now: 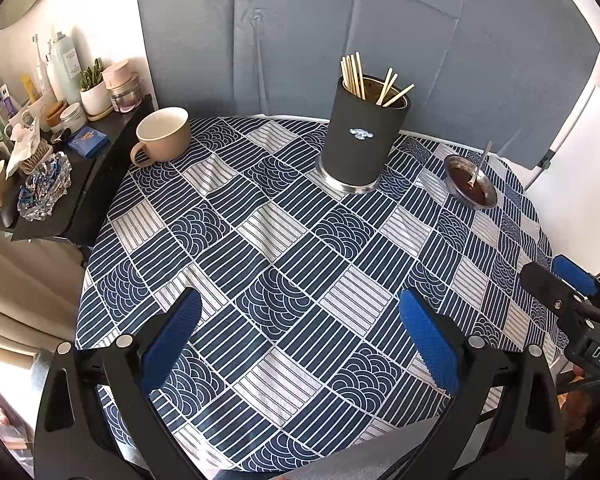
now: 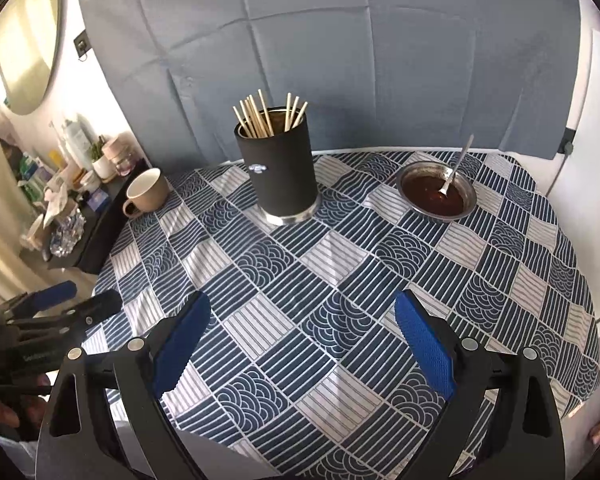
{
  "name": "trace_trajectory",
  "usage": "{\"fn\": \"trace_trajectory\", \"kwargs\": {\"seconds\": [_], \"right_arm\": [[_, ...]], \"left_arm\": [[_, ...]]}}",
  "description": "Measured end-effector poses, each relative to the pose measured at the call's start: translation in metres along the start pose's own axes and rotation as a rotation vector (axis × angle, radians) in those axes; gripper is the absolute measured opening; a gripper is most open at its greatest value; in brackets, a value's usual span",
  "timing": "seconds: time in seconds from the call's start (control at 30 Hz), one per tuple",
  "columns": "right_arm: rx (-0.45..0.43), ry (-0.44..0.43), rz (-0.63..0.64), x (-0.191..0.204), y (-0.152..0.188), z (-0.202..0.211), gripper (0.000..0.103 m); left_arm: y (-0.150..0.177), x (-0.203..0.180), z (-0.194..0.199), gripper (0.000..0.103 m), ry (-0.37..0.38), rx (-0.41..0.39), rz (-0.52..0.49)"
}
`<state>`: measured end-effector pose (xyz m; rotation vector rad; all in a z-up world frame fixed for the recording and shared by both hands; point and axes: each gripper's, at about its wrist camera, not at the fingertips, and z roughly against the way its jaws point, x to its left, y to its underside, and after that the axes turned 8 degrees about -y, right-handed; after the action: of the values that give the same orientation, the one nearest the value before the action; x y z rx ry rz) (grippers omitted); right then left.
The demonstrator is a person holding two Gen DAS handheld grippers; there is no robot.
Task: Organize utensils
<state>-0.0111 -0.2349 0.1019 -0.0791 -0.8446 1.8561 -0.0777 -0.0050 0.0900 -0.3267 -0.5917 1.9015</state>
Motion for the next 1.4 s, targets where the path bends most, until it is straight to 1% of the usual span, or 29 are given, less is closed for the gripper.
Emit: {"fn": "trace_trajectory", "kwargs": {"seconds": [0.13,0.23,0.33,0.4,0.6,0.73,0.83,0.9,1.0,1.1,1.3,1.4], "right_arm": [[0.007,-0.002,-0.002,0.000,0.001,-0.002,0.089],[0.017,0.000,-0.005,-0.002,0.001,-0.004,0.089],[0.036,0.010,-0.012,-0.004,0.002,-0.007,0.089],[0.041,0.001,-0.018,-0.005,0.002,-0.007,0.089],[0.032,-0.005,-0.023,-0.006,0.003,-0.005,0.089],[0.032,-0.008,-0.009,-0.004,0.002,-0.004,0.089],[0.035,-0.011,-0.006,-0.003,0.003,-0.004,0.089],[0.036,-0.012,-0.007,-0.003,0.003,-0.005,0.089],[0.032,-0.007,0.000,-0.002,0.002,-0.003,0.089],[0.030,-0.007,0.014,0.001,0.002,-0.003,0.089],[0.035,-0.009,0.028,0.005,0.002,-0.004,0.089],[0.034,-0.009,0.027,0.004,0.002,-0.004,0.089]], "left_arm": [[0.001,0.000,-0.001,0.097,-0.005,0.004,0.002],[0.002,0.004,-0.002,0.097,-0.019,0.010,0.023],[0.003,0.006,-0.002,0.097,-0.015,0.013,0.036],[0.003,0.008,-0.003,0.097,-0.018,0.014,0.046],[0.002,0.008,-0.004,0.097,-0.015,0.016,0.049],[0.002,0.008,-0.004,0.097,0.004,0.017,0.050],[0.002,0.008,-0.001,0.097,-0.003,0.007,0.052],[0.001,0.009,-0.003,0.097,0.000,0.017,0.054],[0.001,0.009,-0.006,0.097,-0.025,0.033,0.063],[0.001,0.012,-0.001,0.097,-0.031,0.012,0.074],[-0.001,0.010,0.004,0.097,0.013,-0.022,0.064],[-0.001,0.007,0.006,0.097,0.009,-0.035,0.054]]}}
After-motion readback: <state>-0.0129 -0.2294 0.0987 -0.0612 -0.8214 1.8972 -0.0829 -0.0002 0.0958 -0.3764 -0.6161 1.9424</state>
